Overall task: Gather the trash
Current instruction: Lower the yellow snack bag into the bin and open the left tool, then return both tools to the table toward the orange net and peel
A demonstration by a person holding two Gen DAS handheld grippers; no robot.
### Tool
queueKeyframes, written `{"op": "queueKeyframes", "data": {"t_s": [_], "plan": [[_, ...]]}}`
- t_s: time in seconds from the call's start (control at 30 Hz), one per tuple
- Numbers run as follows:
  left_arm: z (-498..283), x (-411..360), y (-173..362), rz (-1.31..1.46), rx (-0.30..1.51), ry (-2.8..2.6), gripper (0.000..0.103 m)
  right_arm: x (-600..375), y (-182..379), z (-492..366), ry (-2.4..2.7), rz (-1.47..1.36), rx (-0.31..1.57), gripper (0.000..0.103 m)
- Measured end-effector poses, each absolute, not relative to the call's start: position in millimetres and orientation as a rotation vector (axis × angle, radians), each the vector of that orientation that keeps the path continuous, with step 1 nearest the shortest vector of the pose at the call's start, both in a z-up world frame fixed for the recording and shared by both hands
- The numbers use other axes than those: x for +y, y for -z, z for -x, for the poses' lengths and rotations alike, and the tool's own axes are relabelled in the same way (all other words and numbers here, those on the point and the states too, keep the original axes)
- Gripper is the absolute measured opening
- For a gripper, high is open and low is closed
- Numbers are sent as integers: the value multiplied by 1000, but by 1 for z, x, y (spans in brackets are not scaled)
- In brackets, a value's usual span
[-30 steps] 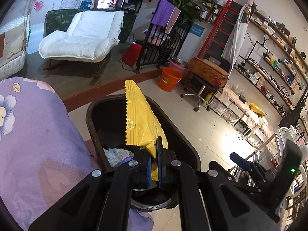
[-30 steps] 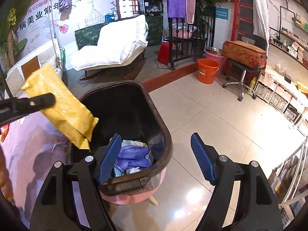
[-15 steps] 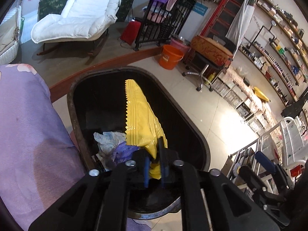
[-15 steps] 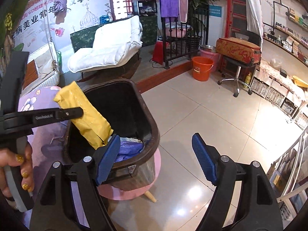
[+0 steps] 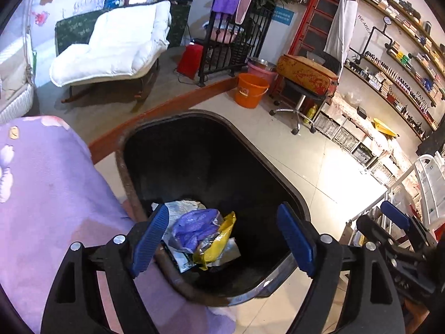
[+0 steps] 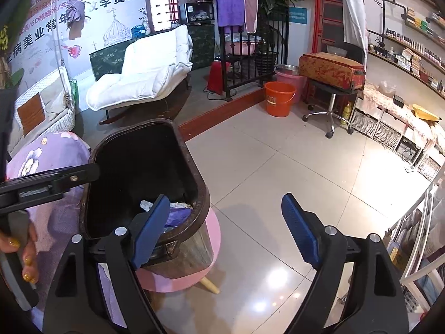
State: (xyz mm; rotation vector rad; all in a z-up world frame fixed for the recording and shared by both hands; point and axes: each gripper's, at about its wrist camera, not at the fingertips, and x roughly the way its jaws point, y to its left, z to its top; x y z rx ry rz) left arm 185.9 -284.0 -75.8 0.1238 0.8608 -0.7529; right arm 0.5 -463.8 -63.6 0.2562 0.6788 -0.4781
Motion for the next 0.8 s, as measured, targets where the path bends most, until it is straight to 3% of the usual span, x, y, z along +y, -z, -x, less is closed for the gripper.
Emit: {"op": "queueKeyframes", "data": {"t_s": [0.8], "plan": [[-164, -131, 61, -98, 788, 463, 86, -359, 44, -53, 177, -166, 694, 86]]}}
